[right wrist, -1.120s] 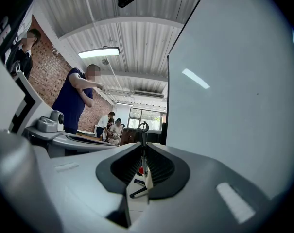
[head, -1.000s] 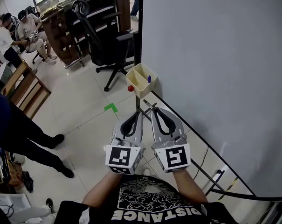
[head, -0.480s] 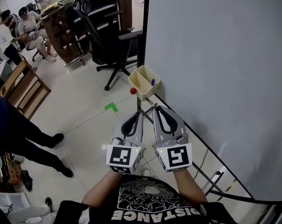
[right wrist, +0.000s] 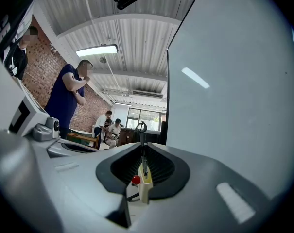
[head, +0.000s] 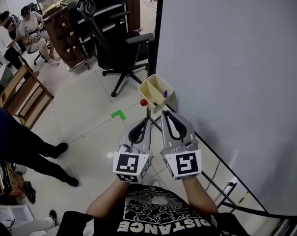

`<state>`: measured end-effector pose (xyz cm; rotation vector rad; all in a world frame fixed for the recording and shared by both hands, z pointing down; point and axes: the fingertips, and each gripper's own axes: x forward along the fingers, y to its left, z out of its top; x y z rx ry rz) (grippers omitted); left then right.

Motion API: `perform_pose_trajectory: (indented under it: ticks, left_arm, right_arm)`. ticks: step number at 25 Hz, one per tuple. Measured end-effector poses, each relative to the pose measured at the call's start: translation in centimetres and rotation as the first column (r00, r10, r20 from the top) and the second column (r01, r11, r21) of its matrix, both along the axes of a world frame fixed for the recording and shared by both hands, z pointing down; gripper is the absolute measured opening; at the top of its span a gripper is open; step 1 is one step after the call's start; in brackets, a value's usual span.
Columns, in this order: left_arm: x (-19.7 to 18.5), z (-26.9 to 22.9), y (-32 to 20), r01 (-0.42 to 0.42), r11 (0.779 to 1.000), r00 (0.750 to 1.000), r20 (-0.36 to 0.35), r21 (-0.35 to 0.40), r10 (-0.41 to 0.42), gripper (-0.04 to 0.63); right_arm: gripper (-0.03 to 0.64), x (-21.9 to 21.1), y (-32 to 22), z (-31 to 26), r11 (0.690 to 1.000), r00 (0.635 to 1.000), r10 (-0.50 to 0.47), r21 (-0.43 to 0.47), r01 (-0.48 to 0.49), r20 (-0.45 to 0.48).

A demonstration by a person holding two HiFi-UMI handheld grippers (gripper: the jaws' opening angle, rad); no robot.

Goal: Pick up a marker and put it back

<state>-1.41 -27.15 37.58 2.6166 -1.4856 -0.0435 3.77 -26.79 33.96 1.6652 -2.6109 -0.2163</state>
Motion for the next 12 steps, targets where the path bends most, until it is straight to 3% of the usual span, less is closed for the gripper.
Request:
perform_pose_trajectory:
  ticks: [12]
  left_arm:
    - [-0.6,1.0,-3.6,-0.025,0.999,1.0,0.006,-0.027,0.025,0.005]
  right_arm:
    - [0.029,-0.9,-4.7,3.2,0.998,0.999,0.032,-0.046,-0.032,-0.004]
